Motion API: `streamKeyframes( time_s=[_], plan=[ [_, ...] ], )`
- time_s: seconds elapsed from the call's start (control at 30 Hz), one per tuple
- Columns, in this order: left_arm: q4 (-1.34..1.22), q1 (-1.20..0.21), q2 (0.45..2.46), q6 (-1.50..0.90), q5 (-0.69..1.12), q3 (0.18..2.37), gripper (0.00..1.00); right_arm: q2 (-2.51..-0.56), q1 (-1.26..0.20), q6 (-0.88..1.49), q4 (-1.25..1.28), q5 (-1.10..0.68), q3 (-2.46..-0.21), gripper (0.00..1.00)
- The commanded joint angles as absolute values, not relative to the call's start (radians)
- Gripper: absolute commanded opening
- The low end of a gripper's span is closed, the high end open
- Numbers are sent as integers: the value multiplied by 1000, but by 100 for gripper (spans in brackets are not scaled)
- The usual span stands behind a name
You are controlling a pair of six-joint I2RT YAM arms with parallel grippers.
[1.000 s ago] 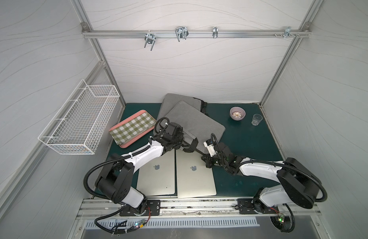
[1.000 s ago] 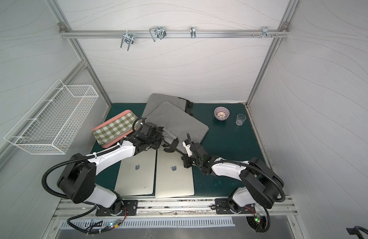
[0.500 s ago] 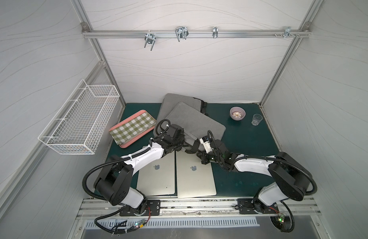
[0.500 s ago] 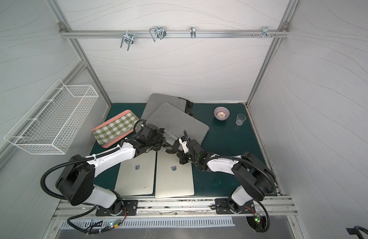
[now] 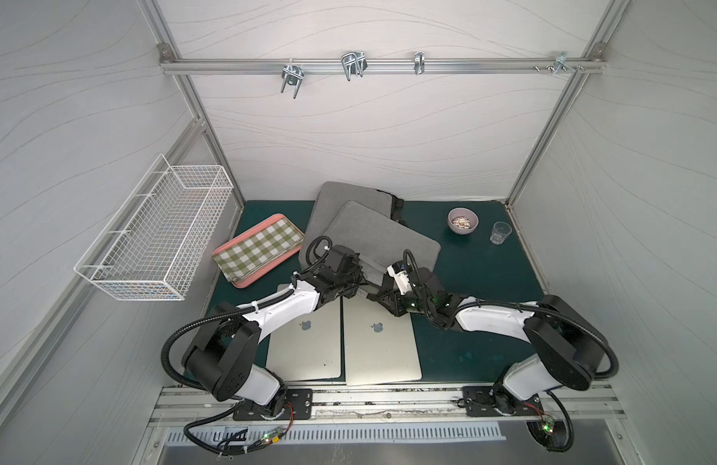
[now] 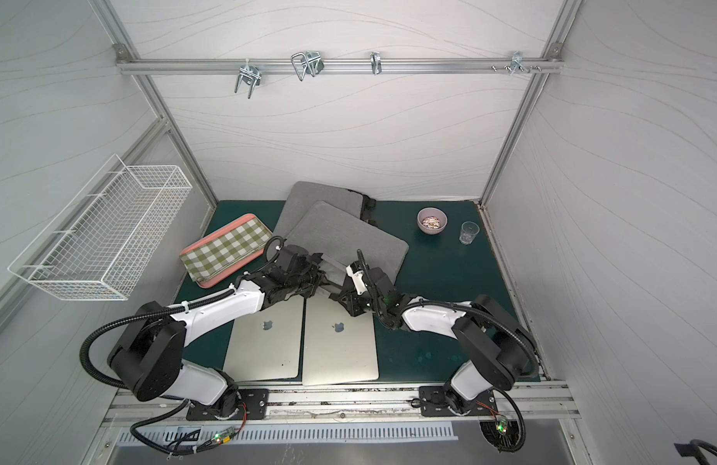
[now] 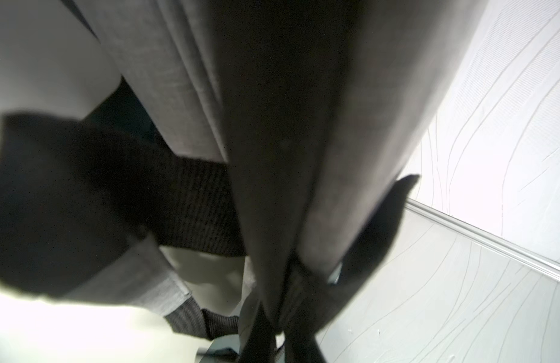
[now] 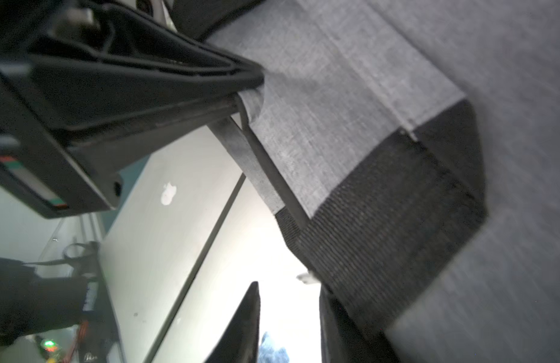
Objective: Open the zippered laptop bag and take out the laptop
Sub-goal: Unzip the zipper on the zippered laptop bag.
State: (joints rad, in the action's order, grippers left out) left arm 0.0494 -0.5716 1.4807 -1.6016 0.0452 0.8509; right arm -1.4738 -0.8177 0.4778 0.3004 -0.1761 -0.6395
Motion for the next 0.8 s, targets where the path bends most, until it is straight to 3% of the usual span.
streamKeyframes(
  time_s=[0.0, 0.3, 0.43, 0.77],
  plan=[
    [5, -569, 1483, -1634, 66, 861, 0, -1353, -773, 531, 175, -152, -591, 53],
    [-10, -567, 1493, -1628, 72, 868, 0, -1096, -609, 738, -198, -124, -524, 75],
    [-14, -566, 1491, -1617, 81, 869, 0, -1072, -496, 892, -135, -219, -476, 76],
    [-14, -566, 1473, -1601, 100, 854, 3, -1211, -486, 1174, 84, -294, -453, 76]
  ],
)
